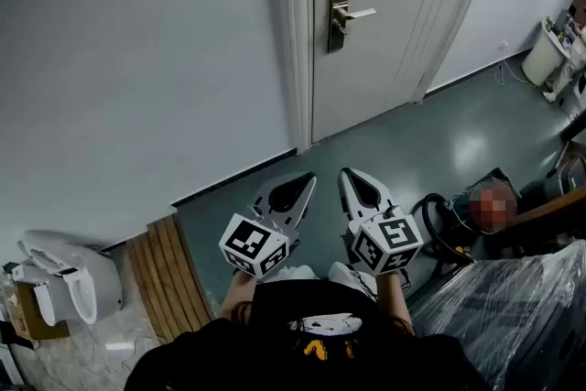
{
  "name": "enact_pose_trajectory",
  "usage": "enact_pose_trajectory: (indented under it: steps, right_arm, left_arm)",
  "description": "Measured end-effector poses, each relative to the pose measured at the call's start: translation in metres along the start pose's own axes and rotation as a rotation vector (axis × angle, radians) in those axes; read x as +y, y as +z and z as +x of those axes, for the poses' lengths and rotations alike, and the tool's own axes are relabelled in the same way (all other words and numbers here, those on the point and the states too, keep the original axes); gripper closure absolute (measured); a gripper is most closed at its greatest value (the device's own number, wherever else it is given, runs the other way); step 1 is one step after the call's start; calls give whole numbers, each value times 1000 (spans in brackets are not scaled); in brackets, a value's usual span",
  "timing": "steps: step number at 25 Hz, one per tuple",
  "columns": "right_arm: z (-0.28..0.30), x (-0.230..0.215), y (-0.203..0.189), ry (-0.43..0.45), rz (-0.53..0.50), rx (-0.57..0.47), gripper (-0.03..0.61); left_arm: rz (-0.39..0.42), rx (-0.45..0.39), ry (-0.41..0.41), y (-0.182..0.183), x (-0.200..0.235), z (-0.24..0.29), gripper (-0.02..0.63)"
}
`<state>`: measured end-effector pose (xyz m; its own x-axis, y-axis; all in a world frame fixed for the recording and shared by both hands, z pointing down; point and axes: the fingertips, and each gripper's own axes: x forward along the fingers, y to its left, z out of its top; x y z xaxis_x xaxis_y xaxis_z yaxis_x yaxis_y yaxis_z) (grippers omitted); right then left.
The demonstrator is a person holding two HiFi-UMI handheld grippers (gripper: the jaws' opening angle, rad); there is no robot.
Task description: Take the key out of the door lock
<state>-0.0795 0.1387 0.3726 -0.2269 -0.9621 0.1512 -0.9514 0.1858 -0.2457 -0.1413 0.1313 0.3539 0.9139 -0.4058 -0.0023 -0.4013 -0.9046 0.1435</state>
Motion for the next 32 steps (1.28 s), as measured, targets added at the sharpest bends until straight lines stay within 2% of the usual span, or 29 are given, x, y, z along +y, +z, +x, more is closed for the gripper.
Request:
enact_pose_trajectory:
  steps: [5, 8, 15, 19, 26, 32]
  right_arm:
    - [2, 8, 1, -2, 32, -44, 575]
    - [2, 13, 1, 4, 24, -59, 574]
    - [9, 12, 1, -7, 7, -46, 574]
    - [15, 3, 0, -5, 12, -39, 574]
    - [40, -30, 0, -6, 48, -23, 574]
    - [87, -77, 17, 26, 53, -26, 574]
  left_arm:
    - [35, 4, 6, -3, 7, -9, 604]
    - [28, 6, 5, -6, 9, -12, 604]
    - [41, 36, -10, -17, 13, -5, 604]
    - [17, 38, -16, -19, 19, 5, 604]
    - [12, 58, -26, -27, 30, 37, 604]
    - [33, 86, 21, -28, 72, 90, 604]
